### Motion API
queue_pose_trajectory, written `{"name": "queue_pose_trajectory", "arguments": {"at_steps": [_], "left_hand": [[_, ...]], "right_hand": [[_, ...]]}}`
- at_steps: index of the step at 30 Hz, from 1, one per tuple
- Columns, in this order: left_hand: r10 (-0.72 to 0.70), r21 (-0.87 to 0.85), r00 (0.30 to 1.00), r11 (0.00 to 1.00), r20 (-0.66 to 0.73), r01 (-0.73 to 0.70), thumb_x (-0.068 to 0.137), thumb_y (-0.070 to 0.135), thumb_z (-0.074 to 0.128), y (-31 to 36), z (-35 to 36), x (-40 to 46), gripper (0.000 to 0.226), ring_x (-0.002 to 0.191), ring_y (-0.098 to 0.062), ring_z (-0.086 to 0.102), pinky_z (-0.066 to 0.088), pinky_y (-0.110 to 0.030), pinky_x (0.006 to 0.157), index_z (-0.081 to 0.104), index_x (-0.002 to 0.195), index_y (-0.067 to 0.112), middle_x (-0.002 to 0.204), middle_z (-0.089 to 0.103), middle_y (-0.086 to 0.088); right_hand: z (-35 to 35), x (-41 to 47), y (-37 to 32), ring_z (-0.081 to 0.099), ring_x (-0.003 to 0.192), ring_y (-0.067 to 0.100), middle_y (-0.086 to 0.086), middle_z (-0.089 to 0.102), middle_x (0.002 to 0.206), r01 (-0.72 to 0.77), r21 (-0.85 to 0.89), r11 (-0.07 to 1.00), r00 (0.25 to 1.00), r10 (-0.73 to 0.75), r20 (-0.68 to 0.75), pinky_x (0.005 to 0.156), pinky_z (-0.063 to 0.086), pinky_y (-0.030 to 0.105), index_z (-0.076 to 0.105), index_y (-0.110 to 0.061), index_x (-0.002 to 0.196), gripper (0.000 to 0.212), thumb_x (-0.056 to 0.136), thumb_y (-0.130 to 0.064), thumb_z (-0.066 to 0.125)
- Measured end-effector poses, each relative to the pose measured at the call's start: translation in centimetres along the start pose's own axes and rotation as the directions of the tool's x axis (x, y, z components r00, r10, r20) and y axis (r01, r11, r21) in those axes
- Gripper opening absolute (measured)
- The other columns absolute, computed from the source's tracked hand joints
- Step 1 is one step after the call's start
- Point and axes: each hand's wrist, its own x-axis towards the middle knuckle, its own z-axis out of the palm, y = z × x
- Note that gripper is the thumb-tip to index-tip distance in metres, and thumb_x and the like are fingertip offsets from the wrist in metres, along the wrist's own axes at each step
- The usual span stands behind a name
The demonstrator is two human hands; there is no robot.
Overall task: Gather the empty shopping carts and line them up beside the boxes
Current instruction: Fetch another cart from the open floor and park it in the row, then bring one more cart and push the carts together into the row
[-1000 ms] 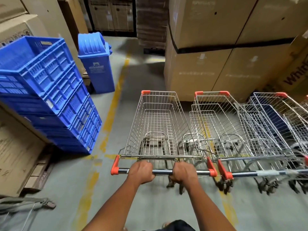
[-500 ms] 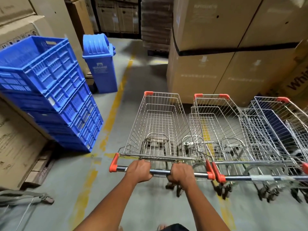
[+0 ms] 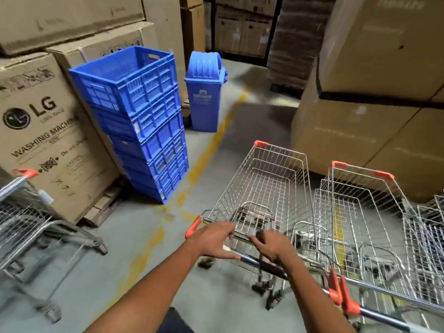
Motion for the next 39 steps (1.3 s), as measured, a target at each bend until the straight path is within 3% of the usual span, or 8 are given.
{"name": "queue_pose_trajectory", "arguments": {"at_steps": [4,7,15,19,26,31,35,39], "left_hand": [[-0.146,-0.148,0.973,0.982,-0.177,0.120,0.090,0.059,0.057,-5.4,-2.6,-2.0,0.030,0.090,-0.014,0.056,0.047,-0.036,0.082,0.051,0.095,0.030,0.095,0.053,0.012],[-0.310,-0.201,0.914,0.944,-0.261,0.262,0.092,0.050,0.057,-11.8,-4.5,-4.0,0.018,0.087,-0.011,0.057,0.051,-0.037,0.078,0.049,0.091,0.033,0.091,0.052,0.013],[-0.651,-0.347,0.655,0.759,-0.383,0.551,0.093,0.049,0.052,-28.2,-10.7,-12.5,0.020,0.082,-0.016,0.060,0.050,-0.036,0.074,0.054,0.096,0.029,0.087,0.057,0.010],[-0.735,-0.409,0.538,0.677,-0.413,0.611,0.089,0.048,0.048,-36.7,-12.4,-18.3,0.019,0.080,-0.017,0.058,0.052,-0.040,0.075,0.052,0.089,0.029,0.079,0.054,0.009],[-0.843,-0.492,0.217,0.475,-0.493,0.730,0.098,0.035,0.060,-44.2,-16.4,-29.0,0.005,0.084,-0.008,0.059,0.049,-0.030,0.072,0.058,0.099,0.031,0.092,0.058,0.012],[-0.863,-0.517,0.014,0.315,-0.504,0.796,0.093,0.040,0.065,-48.2,-16.3,-35.0,0.026,0.097,-0.005,0.052,0.047,-0.032,0.086,0.048,0.111,0.040,0.107,0.050,0.017],[-0.906,-0.458,-0.045,0.169,-0.420,0.873,0.082,0.042,0.069,-51.2,-16.5,-37.9,0.050,0.116,-0.010,0.045,0.037,-0.040,0.108,0.048,0.127,0.035,0.123,0.046,0.012],[-0.960,-0.358,-0.013,0.092,-0.279,0.929,0.082,0.043,0.068,-53.6,-16.0,-40.8,0.037,0.106,-0.013,0.057,0.044,-0.038,0.103,0.060,0.116,0.031,0.113,0.060,0.010]], "right_hand": [[-2.2,5.6,-5.1,0.061,0.077,0.015,-0.005,0.063,0.087,0.087,-0.021,0.996,0.996,-0.086,0.011,0.079,0.058,0.038,0.052,-0.032,0.089,0.047,0.096,-0.075,0.034],[-3.5,9.6,-11.1,0.065,0.086,0.026,0.004,0.066,0.093,0.187,-0.109,0.976,0.981,-0.190,-0.021,0.071,0.044,0.031,0.048,-0.030,0.088,0.034,0.101,-0.062,0.044],[-3.0,21.1,-31.2,0.067,0.093,0.029,0.002,0.071,0.094,0.505,-0.223,0.834,0.842,-0.533,-0.085,0.066,0.037,0.033,0.059,-0.025,0.088,0.035,0.096,-0.058,0.050],[-2.2,25.6,-43.0,0.066,0.095,0.034,0.008,0.072,0.095,0.658,-0.206,0.724,0.733,-0.679,-0.048,0.070,0.045,0.038,0.060,-0.023,0.088,0.031,0.096,-0.052,0.054],[-0.3,30.6,-61.3,0.065,0.089,0.033,0.008,0.071,0.091,0.849,-0.206,0.487,0.500,-0.866,0.014,0.068,0.042,0.039,0.062,-0.021,0.086,0.028,0.093,-0.046,0.052],[2.6,32.9,-71.2,0.065,0.099,0.031,0.007,0.068,0.111,0.933,-0.185,0.309,0.325,-0.944,0.061,0.076,0.051,0.041,0.060,-0.023,0.098,0.031,0.092,-0.050,0.045],[5.2,34.8,-77.5,0.057,0.109,0.028,0.007,0.061,0.113,0.944,-0.301,0.138,0.205,-0.958,0.202,0.100,0.047,0.049,0.056,-0.020,0.121,0.047,0.087,-0.052,0.053],[7.9,36.5,-82.3,0.059,0.092,0.022,0.000,0.060,0.098,0.953,-0.299,0.045,0.174,-0.891,0.419,0.092,0.052,0.041,0.057,-0.023,0.111,0.044,0.087,-0.059,0.055]]}}
